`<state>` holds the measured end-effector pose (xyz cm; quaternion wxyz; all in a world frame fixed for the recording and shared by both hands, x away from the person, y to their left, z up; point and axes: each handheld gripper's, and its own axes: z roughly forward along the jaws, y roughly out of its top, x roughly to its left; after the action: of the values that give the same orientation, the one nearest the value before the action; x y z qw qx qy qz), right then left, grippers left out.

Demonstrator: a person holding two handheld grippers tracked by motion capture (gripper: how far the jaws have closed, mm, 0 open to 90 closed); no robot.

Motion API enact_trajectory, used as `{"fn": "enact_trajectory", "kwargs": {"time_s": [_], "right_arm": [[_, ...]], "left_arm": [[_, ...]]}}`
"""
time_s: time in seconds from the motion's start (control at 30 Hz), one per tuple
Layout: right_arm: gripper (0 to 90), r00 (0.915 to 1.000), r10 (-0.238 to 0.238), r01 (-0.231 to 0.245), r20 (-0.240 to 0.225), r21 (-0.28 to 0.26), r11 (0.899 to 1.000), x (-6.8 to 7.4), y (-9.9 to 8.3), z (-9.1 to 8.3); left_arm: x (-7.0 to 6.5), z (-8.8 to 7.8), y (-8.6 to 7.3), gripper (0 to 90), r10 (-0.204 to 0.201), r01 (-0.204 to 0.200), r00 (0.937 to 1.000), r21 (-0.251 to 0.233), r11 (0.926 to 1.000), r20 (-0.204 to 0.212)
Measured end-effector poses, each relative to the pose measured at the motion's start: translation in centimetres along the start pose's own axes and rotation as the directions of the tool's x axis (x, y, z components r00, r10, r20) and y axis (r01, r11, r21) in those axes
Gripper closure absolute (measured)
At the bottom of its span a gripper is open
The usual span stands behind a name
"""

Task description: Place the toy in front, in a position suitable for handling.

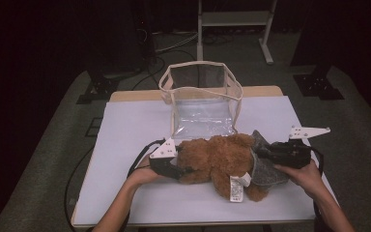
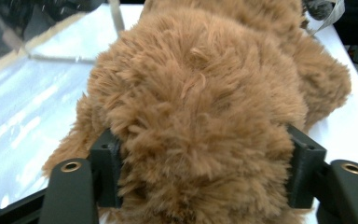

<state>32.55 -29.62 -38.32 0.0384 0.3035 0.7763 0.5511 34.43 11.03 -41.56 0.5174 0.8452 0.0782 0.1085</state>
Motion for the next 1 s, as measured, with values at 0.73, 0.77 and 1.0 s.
{"fn": "enact_trajectory", "kwargs": {"time_s": [0.73, 0.77, 1.0], "right_arm": [[71.7, 0.9921, -0.052, 0.044, 0.114, 0.076, 0.996, -1.2, 0.8, -2.0], [71.7, 0.9912, -0.044, 0.036, 0.125, 0.072, 0.997, -1.5, 0.8, -2.2], [71.7, 0.9893, -0.017, 0.002, 0.145, 0.103, 0.995, -2.5, 0.1, -1.3]], "left_arm": [[0.6, 0.4, -0.6, 6.9, -0.032, 0.032, 0.9995, 0.009, 0.9994, -0.009], [0.6, 0.4, -0.7, 6.3, -0.034, 0.034, 0.9994, 0.007, 0.9994, -0.008], [0.9, 0.9, -1.9, 1.5, -0.074, 0.074, 0.9970, 0.032, 0.9968, 0.022]]}}
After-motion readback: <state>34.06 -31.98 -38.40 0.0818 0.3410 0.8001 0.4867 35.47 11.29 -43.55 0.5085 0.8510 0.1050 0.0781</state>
